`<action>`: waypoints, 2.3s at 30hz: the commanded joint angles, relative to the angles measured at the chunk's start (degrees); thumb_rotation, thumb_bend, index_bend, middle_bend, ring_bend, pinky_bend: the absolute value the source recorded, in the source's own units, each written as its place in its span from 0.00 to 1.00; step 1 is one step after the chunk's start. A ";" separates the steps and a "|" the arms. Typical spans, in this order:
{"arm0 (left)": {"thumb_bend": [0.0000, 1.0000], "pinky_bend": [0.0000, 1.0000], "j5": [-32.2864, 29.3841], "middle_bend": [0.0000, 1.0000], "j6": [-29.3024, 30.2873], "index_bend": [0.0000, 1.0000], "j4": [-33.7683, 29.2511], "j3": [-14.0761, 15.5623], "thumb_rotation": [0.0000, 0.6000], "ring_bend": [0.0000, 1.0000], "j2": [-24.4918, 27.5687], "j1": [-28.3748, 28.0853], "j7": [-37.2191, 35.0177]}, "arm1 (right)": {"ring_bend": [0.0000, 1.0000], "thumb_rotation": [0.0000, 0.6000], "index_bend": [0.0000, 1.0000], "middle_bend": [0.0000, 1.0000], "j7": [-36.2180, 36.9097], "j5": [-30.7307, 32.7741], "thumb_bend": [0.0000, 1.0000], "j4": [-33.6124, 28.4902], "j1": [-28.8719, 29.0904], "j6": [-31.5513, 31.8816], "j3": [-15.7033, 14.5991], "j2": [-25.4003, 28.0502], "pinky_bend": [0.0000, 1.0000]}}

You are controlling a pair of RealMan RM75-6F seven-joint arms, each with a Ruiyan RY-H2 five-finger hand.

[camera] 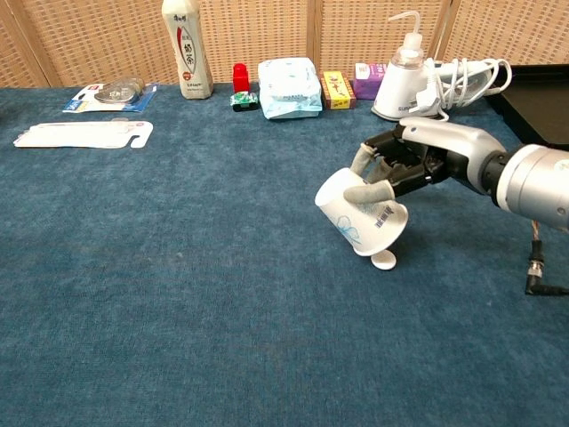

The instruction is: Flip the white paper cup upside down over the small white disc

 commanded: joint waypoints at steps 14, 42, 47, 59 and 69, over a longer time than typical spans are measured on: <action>0.25 0.24 -0.03 0.32 -0.17 0.36 -0.38 -0.13 1.00 0.22 0.21 -0.28 0.17 | 0.32 0.70 0.48 0.30 3.65 -3.03 0.22 -0.08 -2.12 2.34 -0.35 -0.96 0.24; 0.25 0.24 0.72 0.32 0.47 0.36 -0.15 -0.11 1.00 0.22 0.62 -0.07 -0.77 | 0.26 0.62 0.32 0.24 -1.01 -6.47 0.25 3.07 -3.40 3.75 -3.27 -0.25 0.19; 0.25 0.24 0.87 0.32 0.32 0.35 0.09 -0.10 1.00 0.22 0.44 -0.18 -0.98 | 0.24 0.50 0.21 0.21 -3.42 -7.68 0.26 1.73 -3.85 3.84 -4.62 2.39 0.18; 0.25 0.24 1.47 0.32 0.94 0.36 0.59 -0.09 1.00 0.22 0.26 0.02 -1.89 | 0.22 0.43 0.12 0.18 -7.01 -11.33 0.27 -2.46 -4.20 4.43 -6.82 6.07 0.17; 0.25 0.24 1.18 0.32 1.35 0.35 0.25 -0.30 1.00 0.22 0.41 0.18 -1.62 | 0.22 0.43 0.15 0.18 -4.94 -12.33 0.27 -4.95 -4.94 6.93 -5.42 8.10 0.17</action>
